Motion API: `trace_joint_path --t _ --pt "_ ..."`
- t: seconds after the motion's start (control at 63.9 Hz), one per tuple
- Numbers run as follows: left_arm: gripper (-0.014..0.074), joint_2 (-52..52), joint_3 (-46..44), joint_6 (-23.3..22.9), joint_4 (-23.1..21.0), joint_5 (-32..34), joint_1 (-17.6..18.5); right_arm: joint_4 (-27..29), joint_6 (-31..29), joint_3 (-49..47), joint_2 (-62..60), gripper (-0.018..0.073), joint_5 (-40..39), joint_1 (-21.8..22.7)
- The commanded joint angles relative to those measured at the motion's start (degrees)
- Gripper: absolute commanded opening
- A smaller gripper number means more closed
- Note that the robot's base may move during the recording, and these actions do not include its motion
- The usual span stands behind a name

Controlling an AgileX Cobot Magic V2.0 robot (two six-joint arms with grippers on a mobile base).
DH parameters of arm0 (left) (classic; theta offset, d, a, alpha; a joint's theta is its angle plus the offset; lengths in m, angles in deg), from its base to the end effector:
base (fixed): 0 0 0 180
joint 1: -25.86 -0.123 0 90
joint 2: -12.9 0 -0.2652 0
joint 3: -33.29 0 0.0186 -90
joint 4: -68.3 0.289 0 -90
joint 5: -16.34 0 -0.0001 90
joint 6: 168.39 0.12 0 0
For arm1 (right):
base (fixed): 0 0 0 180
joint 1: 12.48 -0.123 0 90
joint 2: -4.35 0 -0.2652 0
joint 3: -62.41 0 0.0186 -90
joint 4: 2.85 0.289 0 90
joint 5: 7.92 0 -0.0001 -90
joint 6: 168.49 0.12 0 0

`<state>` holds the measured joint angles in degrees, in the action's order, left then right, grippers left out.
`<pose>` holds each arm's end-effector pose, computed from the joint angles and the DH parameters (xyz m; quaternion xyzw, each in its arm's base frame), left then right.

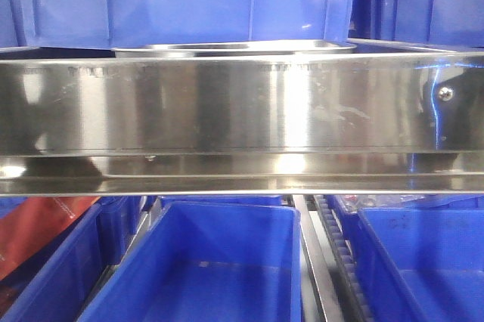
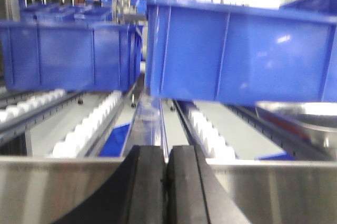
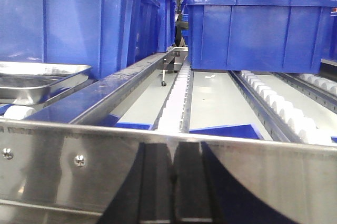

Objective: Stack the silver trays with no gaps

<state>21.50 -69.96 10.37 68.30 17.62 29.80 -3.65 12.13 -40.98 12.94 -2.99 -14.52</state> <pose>0.1434 -0.0099 0.2169 0.0158 0.6694 -0.0336 0.7420 0.1441 0.0050 0.2050 -0.0133 0.7078 0.0111 0.7062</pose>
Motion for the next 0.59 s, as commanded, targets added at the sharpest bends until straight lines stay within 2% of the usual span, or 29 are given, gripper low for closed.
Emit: trace_joint_path --t 0.0,0.172,0.25,0.376,0.485,0.579 --pt "-0.0008 -0.23 -0.12 -0.31 0.47 1.51 0.30 -0.16 -0.18 0.02 -0.22 -0.0080 -0.65 0.29" --pt "-0.0008 -0.23 -0.12 -0.31 0.35 2.37 0.30 -0.16 -0.18 0.02 -0.22 -0.0080 -0.76 0.29" --pt "-0.0008 -0.23 -0.12 -0.43 0.00 5.92 0.30 -0.16 -0.18 0.02 -0.22 -0.0080 -2.38 0.29" --pt "-0.0008 -0.23 -0.12 -0.69 -1.27 12.87 0.30 -0.16 -0.18 0.02 -0.22 -0.0080 -13.05 0.29" --pt "-0.0008 -0.23 -1.36 -0.92 -1.37 12.71 0.30 -0.16 -0.18 0.02 -0.22 -0.0080 -23.52 0.29" --pt "-0.0008 -0.23 -4.49 -0.92 -4.39 9.63 0.30 -0.16 -0.18 0.02 -0.22 -0.0080 -34.82 0.29"
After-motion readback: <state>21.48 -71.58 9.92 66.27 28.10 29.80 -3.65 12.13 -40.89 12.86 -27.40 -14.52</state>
